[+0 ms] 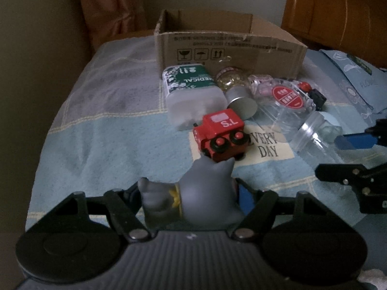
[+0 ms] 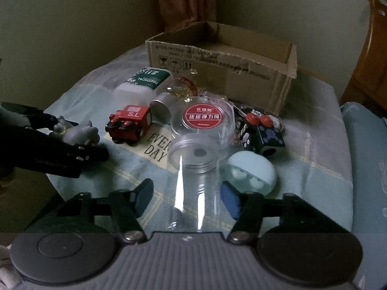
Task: Organize rigid objects
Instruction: 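Grasp the grey cat figurine with the left tool while the right tool grasps the clear plastic cup, then carry the figurine and cup into the cardboard box and open both tools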
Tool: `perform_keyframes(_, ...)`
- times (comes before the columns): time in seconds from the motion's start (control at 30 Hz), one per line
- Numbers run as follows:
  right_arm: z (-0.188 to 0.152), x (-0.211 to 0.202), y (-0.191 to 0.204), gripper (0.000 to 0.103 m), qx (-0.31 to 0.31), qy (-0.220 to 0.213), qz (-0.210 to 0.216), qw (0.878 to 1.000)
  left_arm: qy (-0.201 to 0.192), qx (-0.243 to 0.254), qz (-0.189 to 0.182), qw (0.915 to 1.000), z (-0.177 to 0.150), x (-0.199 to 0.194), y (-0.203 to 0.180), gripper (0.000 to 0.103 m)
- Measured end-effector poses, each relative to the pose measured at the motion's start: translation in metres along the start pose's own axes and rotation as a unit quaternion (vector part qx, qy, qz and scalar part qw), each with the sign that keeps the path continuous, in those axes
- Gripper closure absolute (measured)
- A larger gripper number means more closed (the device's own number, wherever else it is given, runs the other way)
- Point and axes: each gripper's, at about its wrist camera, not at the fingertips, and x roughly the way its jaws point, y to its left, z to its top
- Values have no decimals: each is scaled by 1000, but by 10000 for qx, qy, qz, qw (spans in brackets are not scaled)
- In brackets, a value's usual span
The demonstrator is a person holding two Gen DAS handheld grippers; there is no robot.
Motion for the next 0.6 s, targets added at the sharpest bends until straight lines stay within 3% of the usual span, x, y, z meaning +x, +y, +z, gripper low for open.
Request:
perform_keyframes(0.17, 4, 11, 0, 45, -64, 135, -74, 9999, 11, -37, -28, 10000, 1, 1, 1, 28)
perform_keyframes(0.6, 9, 6, 1, 46, -128, 137, -80, 9998, -17, 81, -123, 9999, 6, -4, 1, 29)
